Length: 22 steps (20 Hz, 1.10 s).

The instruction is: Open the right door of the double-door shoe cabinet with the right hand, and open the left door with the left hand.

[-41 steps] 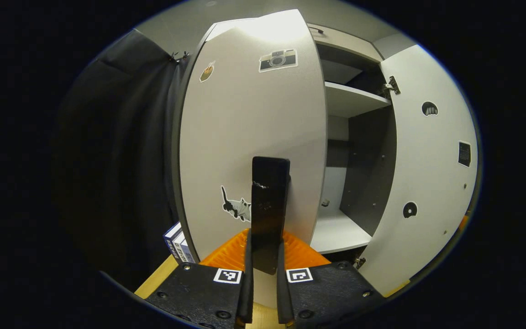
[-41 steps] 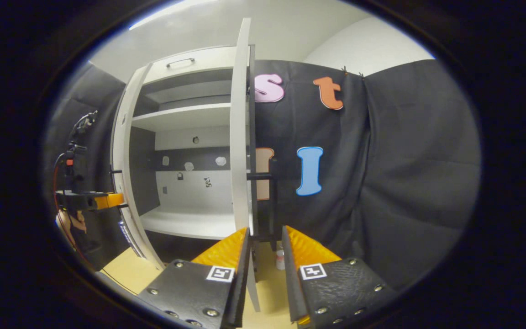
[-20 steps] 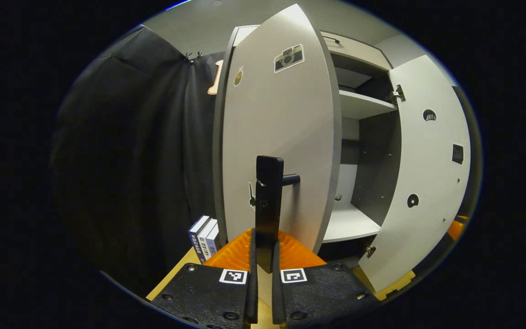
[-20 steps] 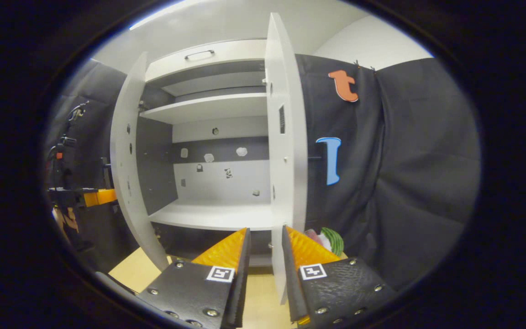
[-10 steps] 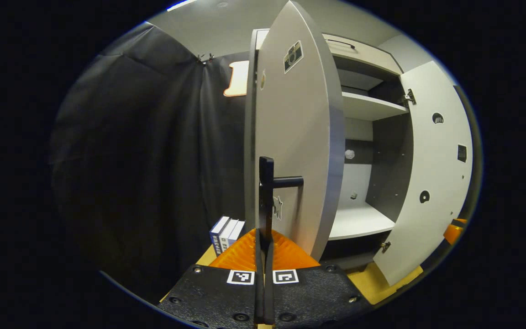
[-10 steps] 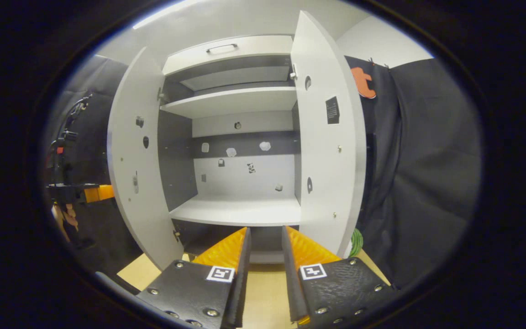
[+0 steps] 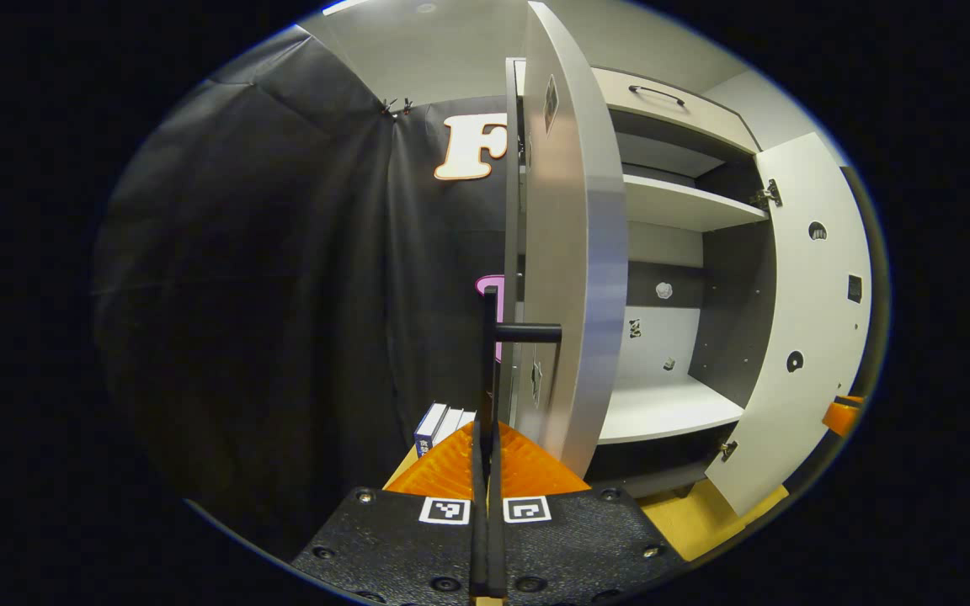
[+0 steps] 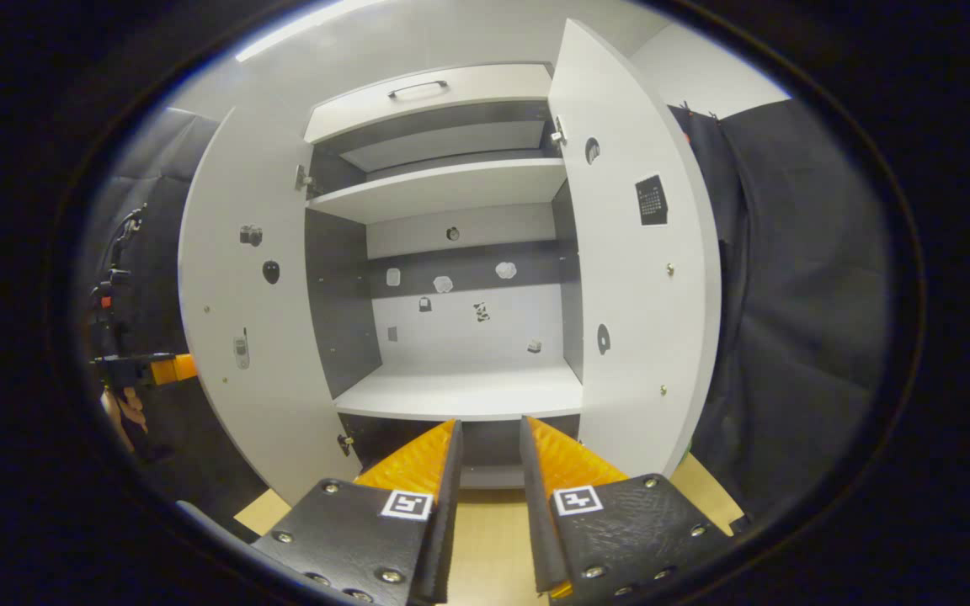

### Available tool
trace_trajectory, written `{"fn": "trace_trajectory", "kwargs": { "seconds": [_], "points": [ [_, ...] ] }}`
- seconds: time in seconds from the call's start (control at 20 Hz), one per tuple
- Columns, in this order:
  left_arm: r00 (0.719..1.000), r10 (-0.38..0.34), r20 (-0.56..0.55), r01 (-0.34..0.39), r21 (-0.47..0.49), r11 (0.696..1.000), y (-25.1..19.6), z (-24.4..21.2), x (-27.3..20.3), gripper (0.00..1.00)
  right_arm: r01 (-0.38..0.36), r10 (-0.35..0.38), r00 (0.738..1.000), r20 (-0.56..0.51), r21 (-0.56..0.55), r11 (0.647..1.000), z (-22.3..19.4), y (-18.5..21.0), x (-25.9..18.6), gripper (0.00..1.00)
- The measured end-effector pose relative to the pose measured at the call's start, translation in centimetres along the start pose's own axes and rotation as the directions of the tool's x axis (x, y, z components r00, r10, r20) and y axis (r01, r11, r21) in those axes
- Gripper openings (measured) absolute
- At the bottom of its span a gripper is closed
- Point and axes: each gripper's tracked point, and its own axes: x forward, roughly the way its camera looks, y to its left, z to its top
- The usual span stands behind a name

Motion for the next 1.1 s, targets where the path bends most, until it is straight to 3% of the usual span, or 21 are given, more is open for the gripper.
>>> {"fn": "trace_trajectory", "kwargs": {
  "seconds": [0.3, 0.35, 0.45, 0.5, 0.9, 0.95, 1.0, 1.1],
  "points": [
    [0.999, -0.035, 0.012, 0.034, 0.018, 0.999, 0.9, 0.0, 0.1, 0.0, -0.028, 0.028, 1.0, -0.008, -0.008, 1.0, -0.5, 1.7, 0.6, 0.31],
    [0.999, -0.039, 0.016, 0.039, 0.018, 0.999, 1.0, 0.0, 0.1, 0.0, -0.033, 0.032, 0.999, -0.011, -0.013, 0.999, -0.7, 2.0, 0.6, 0.38],
    [0.999, -0.043, 0.028, 0.043, 0.011, 0.999, 1.0, 0.1, 0.0, 0.0, -0.04, 0.04, 0.999, -0.016, -0.021, 0.999, -0.9, 2.2, 0.9, 0.38],
    [0.999, -0.041, 0.034, 0.041, 0.013, 0.999, 0.9, 0.0, -0.1, 0.0, -0.044, 0.044, 0.999, -0.02, -0.022, 0.999, -1.1, 2.4, 1.0, 0.31],
    [0.998, 0.004, 0.06, -0.002, -0.025, 1.0, 1.2, 0.5, -1.7, 0.04, -0.09, 0.089, 0.995, -0.032, -0.027, 0.996, -1.4, 3.2, 2.4, 0.32],
    [0.997, 0.013, 0.069, -0.011, -0.022, 1.0, 1.3, 0.6, -2.7, 0.01, -0.099, 0.099, 0.995, -0.031, -0.024, 0.995, -1.5, 3.3, 2.5, 0.32],
    [0.997, 0.031, 0.072, -0.031, -0.005, 1.0, 1.8, 0.7, -3.4, 0.06, -0.11, 0.109, 0.993, -0.033, -0.023, 0.994, -1.5, 3.5, 2.7, 0.32],
    [0.995, 0.082, 0.058, -0.084, 0.036, 0.996, 2.5, 0.8, -5.0, 0.07, -0.13, 0.129, 0.991, -0.035, -0.024, 0.991, -1.6, 3.7, 3.2, 0.31]
  ]
}}
